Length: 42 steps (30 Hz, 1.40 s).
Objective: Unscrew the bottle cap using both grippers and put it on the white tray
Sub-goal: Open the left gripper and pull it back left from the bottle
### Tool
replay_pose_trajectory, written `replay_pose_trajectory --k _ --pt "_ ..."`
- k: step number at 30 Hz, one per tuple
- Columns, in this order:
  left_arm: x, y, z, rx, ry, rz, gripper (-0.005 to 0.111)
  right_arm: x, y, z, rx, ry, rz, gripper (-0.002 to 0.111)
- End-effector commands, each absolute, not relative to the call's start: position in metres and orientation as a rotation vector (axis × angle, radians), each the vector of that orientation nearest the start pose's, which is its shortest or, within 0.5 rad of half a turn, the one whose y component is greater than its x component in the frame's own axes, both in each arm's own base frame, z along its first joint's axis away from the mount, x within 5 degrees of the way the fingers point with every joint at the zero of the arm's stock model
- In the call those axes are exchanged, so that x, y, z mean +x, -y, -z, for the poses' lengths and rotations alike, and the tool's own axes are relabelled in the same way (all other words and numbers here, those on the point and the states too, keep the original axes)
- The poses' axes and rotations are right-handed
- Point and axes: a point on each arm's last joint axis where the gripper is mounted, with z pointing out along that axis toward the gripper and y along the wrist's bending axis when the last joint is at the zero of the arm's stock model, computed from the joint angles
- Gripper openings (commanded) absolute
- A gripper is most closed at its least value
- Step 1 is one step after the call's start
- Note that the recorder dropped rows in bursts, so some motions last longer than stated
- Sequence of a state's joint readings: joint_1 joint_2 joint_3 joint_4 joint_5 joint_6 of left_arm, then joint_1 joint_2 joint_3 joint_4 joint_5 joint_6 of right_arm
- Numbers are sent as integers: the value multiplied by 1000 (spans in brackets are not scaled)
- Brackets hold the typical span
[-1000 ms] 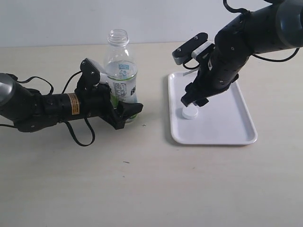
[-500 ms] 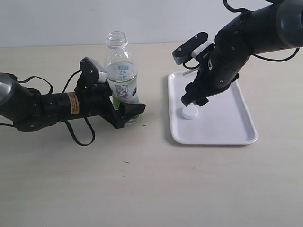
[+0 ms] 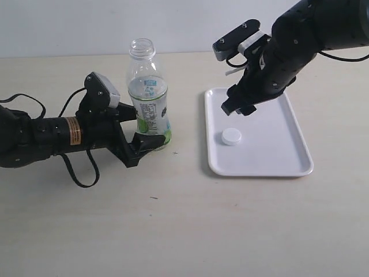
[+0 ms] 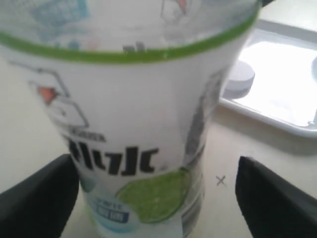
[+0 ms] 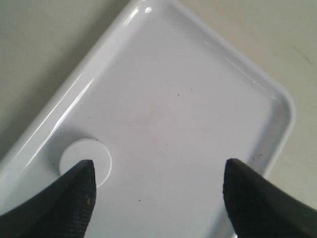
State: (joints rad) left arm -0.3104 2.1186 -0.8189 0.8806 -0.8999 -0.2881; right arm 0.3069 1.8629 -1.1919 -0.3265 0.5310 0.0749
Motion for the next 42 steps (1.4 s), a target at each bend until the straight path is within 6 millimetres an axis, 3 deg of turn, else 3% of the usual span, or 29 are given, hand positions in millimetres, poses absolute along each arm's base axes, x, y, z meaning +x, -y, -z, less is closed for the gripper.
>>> replay_pose_trajectory --k 1,10,19,23,25,27,31,37,42 --pt "317 155 -79 1051 -1815 593 82 363 -99 -194 -579 -2574 163 69" --pt "318 143 -86 1037 -1835 546 82 360 -98 -206 -557 -2550 148 69" --pt "299 123 -100 1029 -1849 522 81 360 -98 -206 -565 -2549 150 69" --pt "291 118 -111 1014 -1842 508 61 360 -98 -206 -565 -2549 150 68" --pt "289 116 -119 948 -1852 514 35 360 -98 -207 -566 -2546 151 65" --pt "287 114 -129 906 -1846 516 2 360 -98 -208 -565 -2541 149 60" --pt "278 109 -151 821 -1810 488 0 359 -98 -212 -562 -2528 147 39" --pt "257 86 -184 494 -1767 381 0 357 -98 -221 -550 -2489 132 0" --pt "225 67 -207 353 -1650 292 0 353 -99 -225 -550 -2413 98 0"
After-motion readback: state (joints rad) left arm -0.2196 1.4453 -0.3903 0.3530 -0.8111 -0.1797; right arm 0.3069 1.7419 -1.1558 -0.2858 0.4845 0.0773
